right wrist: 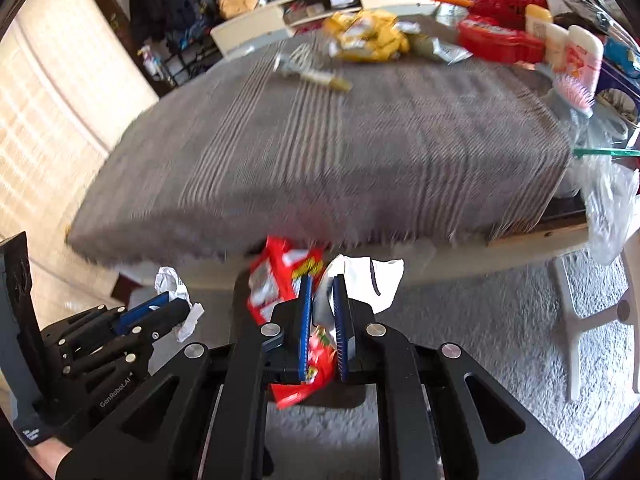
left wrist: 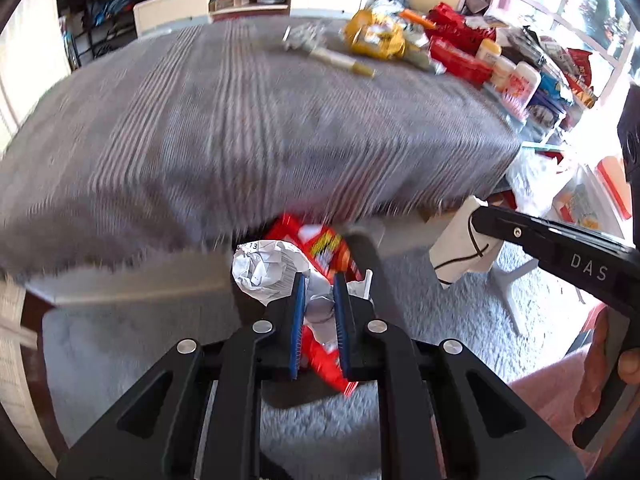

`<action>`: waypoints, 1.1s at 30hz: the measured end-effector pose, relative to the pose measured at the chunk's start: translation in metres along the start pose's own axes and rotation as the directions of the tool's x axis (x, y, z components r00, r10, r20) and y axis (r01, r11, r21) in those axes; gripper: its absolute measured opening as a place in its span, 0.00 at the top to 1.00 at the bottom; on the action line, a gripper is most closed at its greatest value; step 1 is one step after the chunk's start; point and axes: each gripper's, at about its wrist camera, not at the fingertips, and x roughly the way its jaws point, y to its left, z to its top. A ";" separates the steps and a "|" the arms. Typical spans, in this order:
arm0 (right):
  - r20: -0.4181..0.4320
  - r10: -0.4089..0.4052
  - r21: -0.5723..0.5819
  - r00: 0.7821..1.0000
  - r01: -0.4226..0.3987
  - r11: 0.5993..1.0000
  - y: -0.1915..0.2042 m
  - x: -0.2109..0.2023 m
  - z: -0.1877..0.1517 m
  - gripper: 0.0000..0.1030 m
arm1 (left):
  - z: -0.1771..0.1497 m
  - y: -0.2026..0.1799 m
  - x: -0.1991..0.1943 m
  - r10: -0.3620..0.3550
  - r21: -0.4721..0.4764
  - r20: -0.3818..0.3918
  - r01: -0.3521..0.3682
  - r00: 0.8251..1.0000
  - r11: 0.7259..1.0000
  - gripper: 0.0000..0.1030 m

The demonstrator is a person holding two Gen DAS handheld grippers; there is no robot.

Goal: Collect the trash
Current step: 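Carry the mask and tissue down to the gray bin and open both grippers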

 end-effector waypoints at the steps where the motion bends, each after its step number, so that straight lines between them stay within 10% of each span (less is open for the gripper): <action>1: -0.008 0.000 -0.008 1.000 0.000 1.000 0.005 0.005 -0.004 0.88 | -0.007 0.002 0.003 0.000 -0.002 -0.011 0.000 1.000 1.000 0.88; 18: -0.225 0.046 0.064 0.973 -0.033 0.997 0.001 0.143 -0.023 0.88 | -0.053 0.017 0.139 -0.067 -0.064 -0.245 0.053 0.967 0.997 0.88; 29: -0.270 0.027 0.092 0.962 -0.002 0.996 -0.010 0.167 -0.023 0.84 | -0.063 0.032 0.161 -0.044 -0.089 -0.287 0.019 0.957 0.996 0.76; 33: -0.238 -0.005 0.070 0.971 0.022 0.997 -0.009 0.154 -0.018 0.52 | -0.066 0.030 0.151 -0.040 -0.088 -0.267 0.017 0.963 0.996 0.59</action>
